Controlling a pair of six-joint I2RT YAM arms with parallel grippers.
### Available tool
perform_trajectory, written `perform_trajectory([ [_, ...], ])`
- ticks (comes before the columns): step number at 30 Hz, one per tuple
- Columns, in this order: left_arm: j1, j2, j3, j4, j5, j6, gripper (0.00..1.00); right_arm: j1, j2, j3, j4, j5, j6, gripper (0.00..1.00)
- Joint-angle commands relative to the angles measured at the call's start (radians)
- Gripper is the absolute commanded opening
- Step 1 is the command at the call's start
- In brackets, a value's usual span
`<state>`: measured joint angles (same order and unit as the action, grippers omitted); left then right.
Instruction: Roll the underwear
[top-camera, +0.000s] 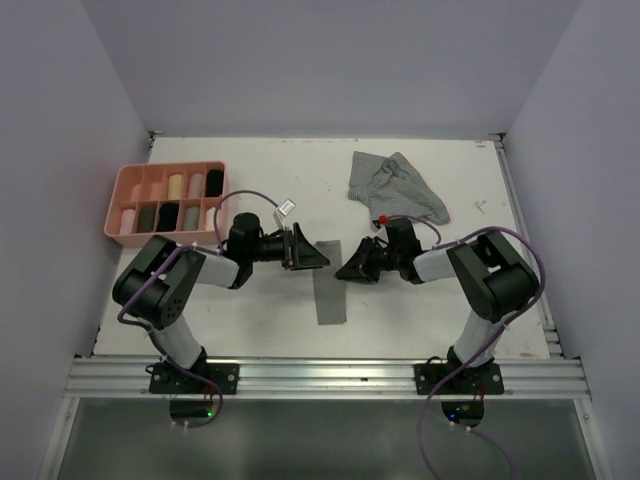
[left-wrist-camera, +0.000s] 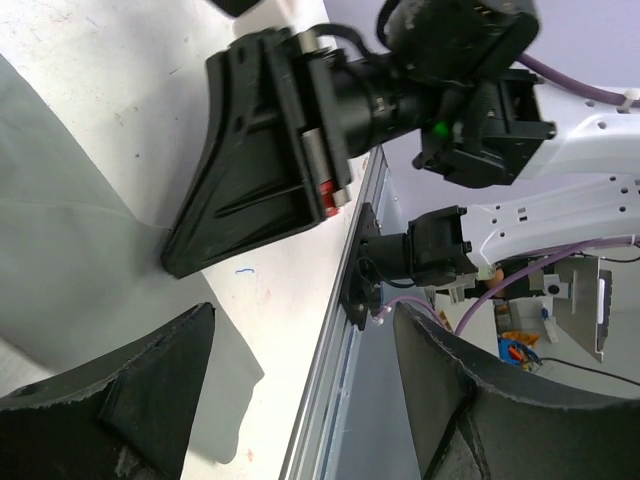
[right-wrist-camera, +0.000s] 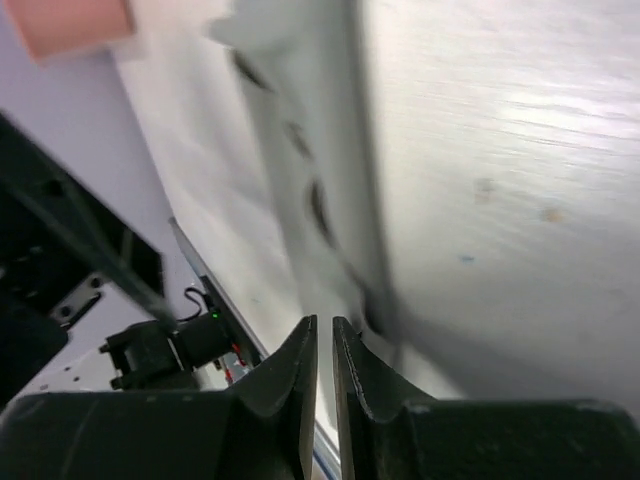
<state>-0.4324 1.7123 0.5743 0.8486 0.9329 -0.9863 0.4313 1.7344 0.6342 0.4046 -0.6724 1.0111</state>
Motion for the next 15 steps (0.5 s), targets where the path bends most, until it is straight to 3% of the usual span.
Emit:
perform_trajectory([
  [1,0.007,0.027,0.022,0.096,0.021,-0.02,0.75,0.004,0.085,0.018,0.01,-0.018,-0.029,0.15],
  [11,0.006,0.147,0.05,-0.081,-0.043,0.093,0.66,0.001,0.096,0.015,-0.089,0.05,-0.077,0.1],
  [15,0.007,0.168,0.104,-0.289,-0.123,0.228,0.62,0.001,0.094,0.028,-0.124,0.059,-0.092,0.1],
])
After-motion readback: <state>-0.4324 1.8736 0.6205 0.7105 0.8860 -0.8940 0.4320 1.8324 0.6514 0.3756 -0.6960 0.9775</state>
